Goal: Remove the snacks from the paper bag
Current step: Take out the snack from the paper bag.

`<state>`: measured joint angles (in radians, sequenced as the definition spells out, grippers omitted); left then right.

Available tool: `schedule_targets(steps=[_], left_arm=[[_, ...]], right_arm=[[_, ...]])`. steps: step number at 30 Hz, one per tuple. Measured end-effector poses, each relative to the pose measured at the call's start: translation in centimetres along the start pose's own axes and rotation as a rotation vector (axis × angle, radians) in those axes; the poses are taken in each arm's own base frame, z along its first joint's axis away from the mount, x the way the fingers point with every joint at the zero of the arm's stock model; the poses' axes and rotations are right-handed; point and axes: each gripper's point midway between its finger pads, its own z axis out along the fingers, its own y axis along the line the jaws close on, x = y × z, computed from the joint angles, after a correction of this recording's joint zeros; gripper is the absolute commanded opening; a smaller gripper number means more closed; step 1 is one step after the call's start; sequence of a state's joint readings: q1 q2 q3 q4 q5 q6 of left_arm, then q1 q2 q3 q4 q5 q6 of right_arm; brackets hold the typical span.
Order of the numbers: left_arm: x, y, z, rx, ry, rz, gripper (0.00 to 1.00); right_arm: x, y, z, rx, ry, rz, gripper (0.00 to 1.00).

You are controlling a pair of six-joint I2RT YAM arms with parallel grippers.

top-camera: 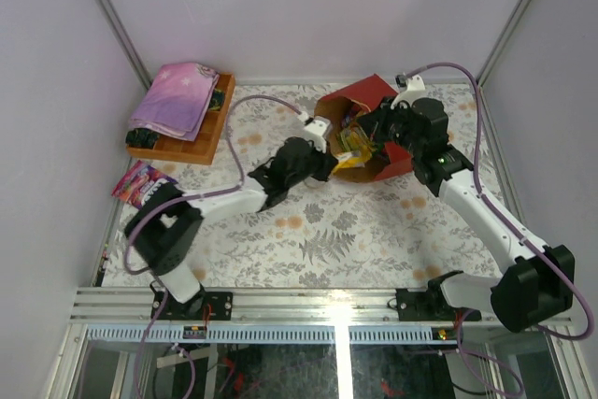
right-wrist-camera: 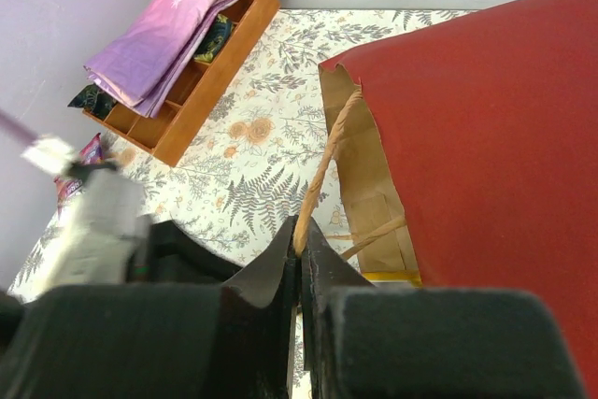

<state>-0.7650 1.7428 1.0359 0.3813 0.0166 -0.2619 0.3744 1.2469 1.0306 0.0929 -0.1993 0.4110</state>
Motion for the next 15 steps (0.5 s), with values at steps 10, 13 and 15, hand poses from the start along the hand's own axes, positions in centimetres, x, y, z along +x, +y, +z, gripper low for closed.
schedule_targets(steps=[10, 13, 15], left_arm=[[-1.2, 3.0, -12.3, -0.149, -0.145, -0.076, 0.00], [-1.8, 5.8, -16.2, -0.247, -0.214, -0.155, 0.00], [-2.3, 8.2, -18.6, -0.328, -0.269, -0.218, 0.00]], right_arm=[[0.0, 0.0, -0.3, 0.004, -0.005, -0.001, 0.00], [-0.3, 0.0, -0.5, 0.008, -0.015, -0.006, 0.00], [-0.4, 0.0, -0.5, 0.010, -0.018, -0.007, 0.00]])
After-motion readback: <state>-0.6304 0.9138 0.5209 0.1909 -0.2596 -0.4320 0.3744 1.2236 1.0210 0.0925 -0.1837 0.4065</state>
